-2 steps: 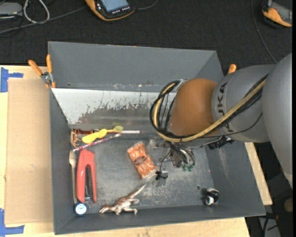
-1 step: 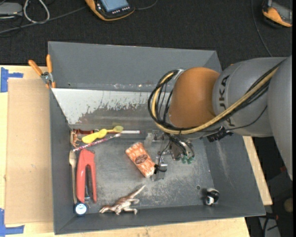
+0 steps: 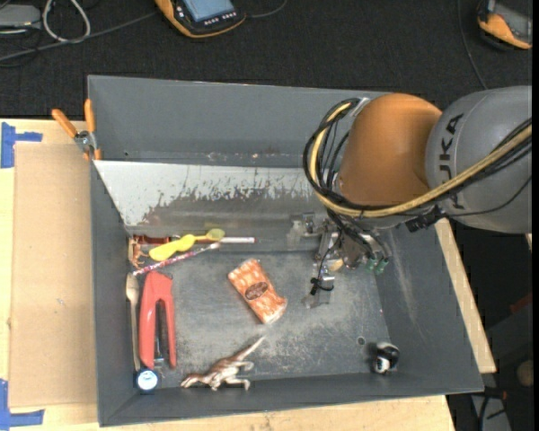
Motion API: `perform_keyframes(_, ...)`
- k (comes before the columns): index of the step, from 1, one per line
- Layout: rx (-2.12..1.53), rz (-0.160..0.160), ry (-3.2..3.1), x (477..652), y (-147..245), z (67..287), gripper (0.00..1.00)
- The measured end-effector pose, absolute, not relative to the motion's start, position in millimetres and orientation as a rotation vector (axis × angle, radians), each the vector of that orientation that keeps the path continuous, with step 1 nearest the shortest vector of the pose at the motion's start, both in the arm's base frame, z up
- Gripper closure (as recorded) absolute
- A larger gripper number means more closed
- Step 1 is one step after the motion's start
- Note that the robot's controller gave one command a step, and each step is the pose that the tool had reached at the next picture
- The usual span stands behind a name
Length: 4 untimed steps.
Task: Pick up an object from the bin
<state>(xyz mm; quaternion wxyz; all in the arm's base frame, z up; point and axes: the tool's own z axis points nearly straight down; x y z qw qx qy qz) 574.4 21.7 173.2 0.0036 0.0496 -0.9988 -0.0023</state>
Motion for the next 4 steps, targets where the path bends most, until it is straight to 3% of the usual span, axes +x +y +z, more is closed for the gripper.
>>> perform_keyframes(1,-0.06,-0.013,-3.132,574.6,29,107,0.0)
perform_keyframes(2,-0.186,-0.01,-3.126,525.5,31,74,0.0)
perform_keyframes(3,-0.041,-0.009,-3.133,536.0,46,72,0.0)
perform_keyframes(4,0.151,-0.01,-3.131,569.9,44,70,0.0)
